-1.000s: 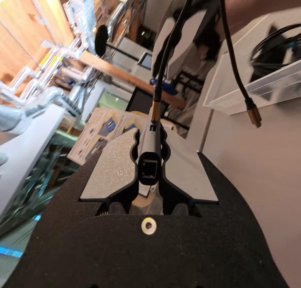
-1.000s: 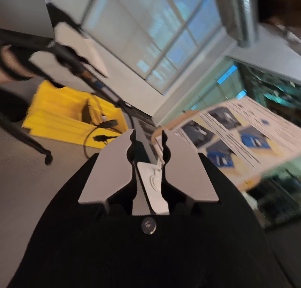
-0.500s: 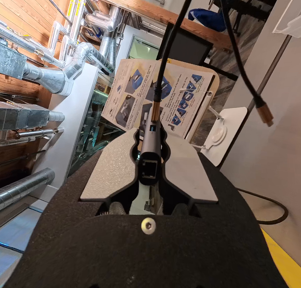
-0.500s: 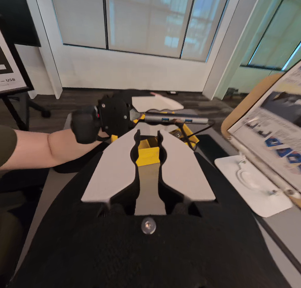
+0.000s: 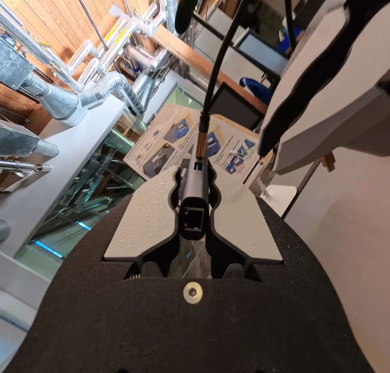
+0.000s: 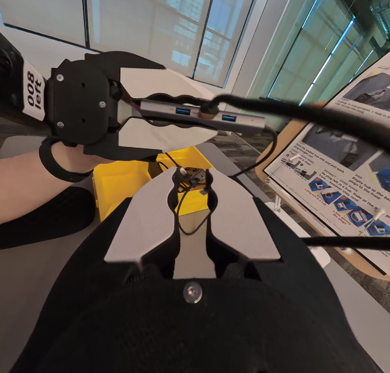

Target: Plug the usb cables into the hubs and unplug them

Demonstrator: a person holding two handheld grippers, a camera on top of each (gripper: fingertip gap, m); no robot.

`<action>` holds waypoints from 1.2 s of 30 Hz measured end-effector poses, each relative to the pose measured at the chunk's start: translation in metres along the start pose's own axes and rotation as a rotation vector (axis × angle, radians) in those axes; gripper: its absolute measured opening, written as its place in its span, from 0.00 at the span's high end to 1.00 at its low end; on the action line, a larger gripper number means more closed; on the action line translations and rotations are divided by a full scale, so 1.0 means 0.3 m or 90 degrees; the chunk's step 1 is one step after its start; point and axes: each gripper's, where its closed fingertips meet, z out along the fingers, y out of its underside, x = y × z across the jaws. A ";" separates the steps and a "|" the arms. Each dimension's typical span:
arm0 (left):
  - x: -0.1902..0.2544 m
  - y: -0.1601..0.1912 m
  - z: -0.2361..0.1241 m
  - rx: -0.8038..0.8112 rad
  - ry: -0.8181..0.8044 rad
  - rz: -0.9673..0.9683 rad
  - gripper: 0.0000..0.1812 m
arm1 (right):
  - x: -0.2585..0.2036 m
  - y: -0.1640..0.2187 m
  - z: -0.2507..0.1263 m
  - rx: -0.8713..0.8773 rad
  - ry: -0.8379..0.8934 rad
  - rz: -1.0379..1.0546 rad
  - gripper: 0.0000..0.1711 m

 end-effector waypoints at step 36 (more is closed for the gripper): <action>0.081 -0.062 -0.004 0.036 -0.039 0.189 0.87 | 0.026 -0.079 -0.057 0.055 0.035 -0.014 0.89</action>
